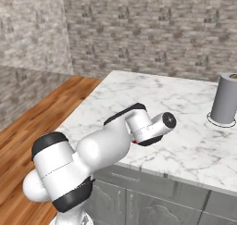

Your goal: Clear the mugs and bowl far away from the sink.

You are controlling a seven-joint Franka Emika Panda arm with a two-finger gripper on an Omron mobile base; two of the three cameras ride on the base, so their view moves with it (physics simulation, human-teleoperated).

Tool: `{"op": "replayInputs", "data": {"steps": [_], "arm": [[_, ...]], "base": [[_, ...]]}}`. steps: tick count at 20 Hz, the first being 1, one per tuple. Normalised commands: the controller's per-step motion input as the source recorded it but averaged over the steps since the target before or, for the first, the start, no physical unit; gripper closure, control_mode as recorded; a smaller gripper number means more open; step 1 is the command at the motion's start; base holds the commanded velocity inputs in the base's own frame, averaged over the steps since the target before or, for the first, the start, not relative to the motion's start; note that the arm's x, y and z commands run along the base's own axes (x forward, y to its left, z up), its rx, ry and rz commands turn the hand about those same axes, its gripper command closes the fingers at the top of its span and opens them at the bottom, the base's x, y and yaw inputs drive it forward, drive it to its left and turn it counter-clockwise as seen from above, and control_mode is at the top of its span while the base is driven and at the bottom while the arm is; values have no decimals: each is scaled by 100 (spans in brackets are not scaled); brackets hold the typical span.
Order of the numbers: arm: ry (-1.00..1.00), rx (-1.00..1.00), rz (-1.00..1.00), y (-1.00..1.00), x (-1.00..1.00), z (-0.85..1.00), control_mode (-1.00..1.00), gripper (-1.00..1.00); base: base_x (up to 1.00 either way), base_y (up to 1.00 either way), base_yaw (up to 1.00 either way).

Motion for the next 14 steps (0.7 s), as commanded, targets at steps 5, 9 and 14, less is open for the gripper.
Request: {"op": "replayInputs", "data": {"steps": [5,9,14], "arm": [[0,0,0,3,7,-4,-100,100],[0,0,0,6,12,-6,-100,100],[0,0,0,0,6,-8,-100,100]], "base": [[0,0,0],[0,0,0],[0,0,0]]}}
